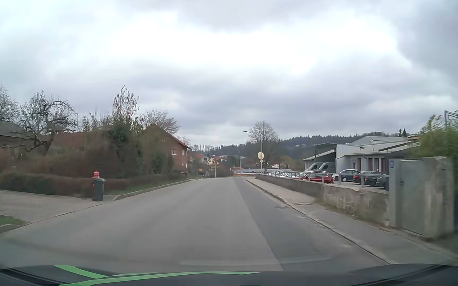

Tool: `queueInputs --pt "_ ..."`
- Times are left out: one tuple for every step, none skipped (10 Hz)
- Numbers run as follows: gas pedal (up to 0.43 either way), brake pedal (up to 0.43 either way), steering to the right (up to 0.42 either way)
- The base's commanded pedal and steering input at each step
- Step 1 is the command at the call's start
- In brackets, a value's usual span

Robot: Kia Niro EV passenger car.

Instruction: Follow the waypoints while adhering to traffic rules and regulations

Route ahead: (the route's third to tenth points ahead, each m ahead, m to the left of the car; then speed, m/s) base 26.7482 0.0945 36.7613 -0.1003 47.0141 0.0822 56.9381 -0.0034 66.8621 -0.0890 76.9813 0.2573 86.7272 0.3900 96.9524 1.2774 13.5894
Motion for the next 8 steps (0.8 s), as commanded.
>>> queueInputs --pt "0.059 0.0 0.0" --pt "0.059 0.0 0.0" --pt "0.059 0.0 0.0" --pt "0.059 0.0 0.0" --pt "0.059 0.0 0.001" --pt "0.059 0.0 0.001" --pt "0.059 0.0 0.001" --pt "0.059 0.0 0.002"
